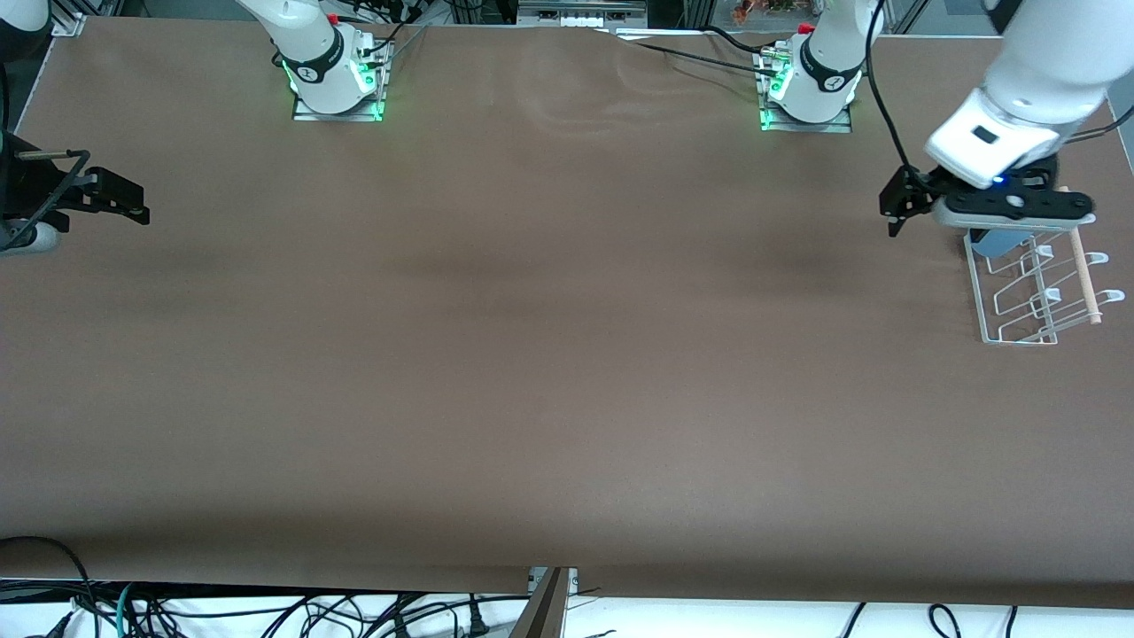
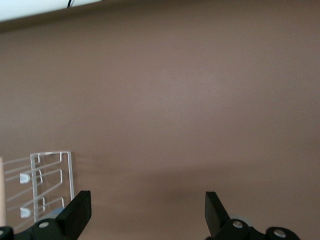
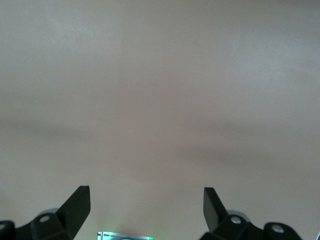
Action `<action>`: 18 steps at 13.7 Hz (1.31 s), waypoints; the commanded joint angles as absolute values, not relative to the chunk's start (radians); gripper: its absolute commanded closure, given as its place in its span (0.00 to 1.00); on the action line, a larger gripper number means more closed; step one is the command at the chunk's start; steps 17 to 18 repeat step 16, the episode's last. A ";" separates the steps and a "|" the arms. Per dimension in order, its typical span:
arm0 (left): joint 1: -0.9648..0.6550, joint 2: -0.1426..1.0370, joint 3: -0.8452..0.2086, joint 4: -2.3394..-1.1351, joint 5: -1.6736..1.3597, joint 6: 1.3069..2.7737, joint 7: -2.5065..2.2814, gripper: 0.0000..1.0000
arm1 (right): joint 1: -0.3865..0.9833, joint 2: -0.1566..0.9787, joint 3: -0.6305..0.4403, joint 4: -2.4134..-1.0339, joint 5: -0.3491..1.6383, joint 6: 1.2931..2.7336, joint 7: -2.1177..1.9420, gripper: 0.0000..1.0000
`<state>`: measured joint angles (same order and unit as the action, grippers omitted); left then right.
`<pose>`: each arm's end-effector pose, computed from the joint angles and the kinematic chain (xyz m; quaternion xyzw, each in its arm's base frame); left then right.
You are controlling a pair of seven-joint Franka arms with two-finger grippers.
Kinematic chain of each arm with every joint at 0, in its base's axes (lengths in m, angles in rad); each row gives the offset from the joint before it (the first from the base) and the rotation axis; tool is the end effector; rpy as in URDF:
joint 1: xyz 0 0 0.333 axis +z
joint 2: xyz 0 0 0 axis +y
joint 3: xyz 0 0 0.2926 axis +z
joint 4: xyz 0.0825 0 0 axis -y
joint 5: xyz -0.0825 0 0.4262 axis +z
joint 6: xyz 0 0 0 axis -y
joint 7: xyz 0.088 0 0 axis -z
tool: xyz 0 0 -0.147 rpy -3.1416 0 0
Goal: Transfer cup to left arm and place on rack
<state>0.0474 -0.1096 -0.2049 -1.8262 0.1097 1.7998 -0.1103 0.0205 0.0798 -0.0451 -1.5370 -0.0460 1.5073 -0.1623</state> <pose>0.5784 -0.0816 0.5131 -0.9965 0.0337 -0.0485 0.0590 0.6062 -0.0211 0.5254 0.9958 0.0684 -0.0567 0.0196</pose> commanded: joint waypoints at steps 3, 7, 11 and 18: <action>-0.011 -0.072 -0.095 -1.715 0.048 1.683 -0.152 0.00 | 0.017 0.086 -0.046 -1.516 -0.031 1.497 -0.158 0.00; -0.006 -0.081 -0.031 -1.715 -0.055 1.681 -0.166 0.00 | 0.017 0.086 -0.046 -1.516 -0.029 1.497 -0.158 0.00; -0.003 -0.080 -0.029 -1.713 -0.005 1.700 -0.152 0.00 | 0.015 0.086 -0.046 -1.516 -0.031 1.499 -0.161 0.00; -0.003 -0.080 -0.031 -1.718 0.028 1.697 -0.153 0.00 | 0.017 0.086 -0.046 -1.516 -0.031 1.499 -0.158 0.00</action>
